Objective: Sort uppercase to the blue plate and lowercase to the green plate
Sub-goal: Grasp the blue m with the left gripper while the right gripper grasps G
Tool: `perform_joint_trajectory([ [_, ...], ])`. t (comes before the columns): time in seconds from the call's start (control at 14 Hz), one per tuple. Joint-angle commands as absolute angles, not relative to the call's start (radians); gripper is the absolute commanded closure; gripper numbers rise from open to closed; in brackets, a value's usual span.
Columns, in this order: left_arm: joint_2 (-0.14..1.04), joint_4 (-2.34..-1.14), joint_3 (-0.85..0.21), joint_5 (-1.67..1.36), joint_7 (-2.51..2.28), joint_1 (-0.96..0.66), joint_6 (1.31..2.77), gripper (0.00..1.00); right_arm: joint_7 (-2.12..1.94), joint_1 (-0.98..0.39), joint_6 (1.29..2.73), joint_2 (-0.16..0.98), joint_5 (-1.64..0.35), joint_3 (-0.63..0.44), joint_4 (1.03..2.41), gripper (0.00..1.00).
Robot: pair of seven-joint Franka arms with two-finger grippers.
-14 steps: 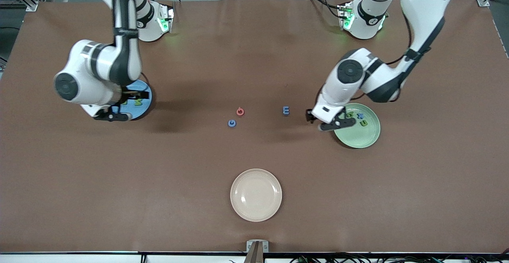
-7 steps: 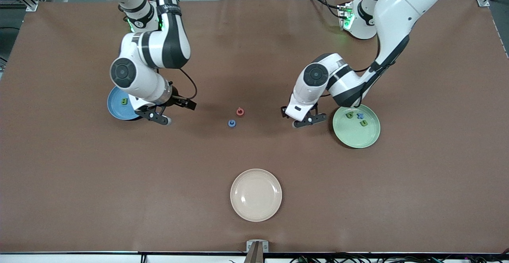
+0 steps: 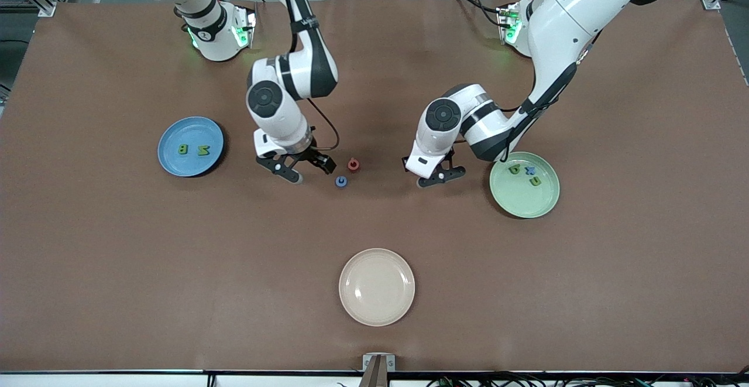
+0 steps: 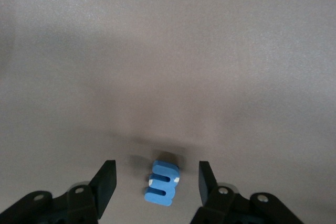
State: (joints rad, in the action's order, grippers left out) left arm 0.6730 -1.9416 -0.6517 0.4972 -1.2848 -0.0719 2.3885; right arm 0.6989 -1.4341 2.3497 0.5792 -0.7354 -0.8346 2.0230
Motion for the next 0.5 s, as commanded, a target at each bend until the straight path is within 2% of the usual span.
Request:
perform_joint_trajectory([
  [0.0, 0.68, -1.931, -0.646, 0.518, -1.302, -0.101, 2.378, 0.33, 0.782, -1.391, 2.347, 0.67, -0.758, -0.776, 1.91, 0.0],
  [0.21, 0.692, -1.934, -0.646, 0.55, -1.304, -0.101, 2.379, 0.35, 0.799, -1.375, 2.353, 0.733, -0.759, -0.736, 1.85, 0.0],
  [0.43, 0.703, -1.934, -0.646, 0.578, -1.304, -0.101, 2.379, 0.4, 0.815, -1.344, 2.426, 0.765, -0.758, -0.677, 1.842, 0.01],
])
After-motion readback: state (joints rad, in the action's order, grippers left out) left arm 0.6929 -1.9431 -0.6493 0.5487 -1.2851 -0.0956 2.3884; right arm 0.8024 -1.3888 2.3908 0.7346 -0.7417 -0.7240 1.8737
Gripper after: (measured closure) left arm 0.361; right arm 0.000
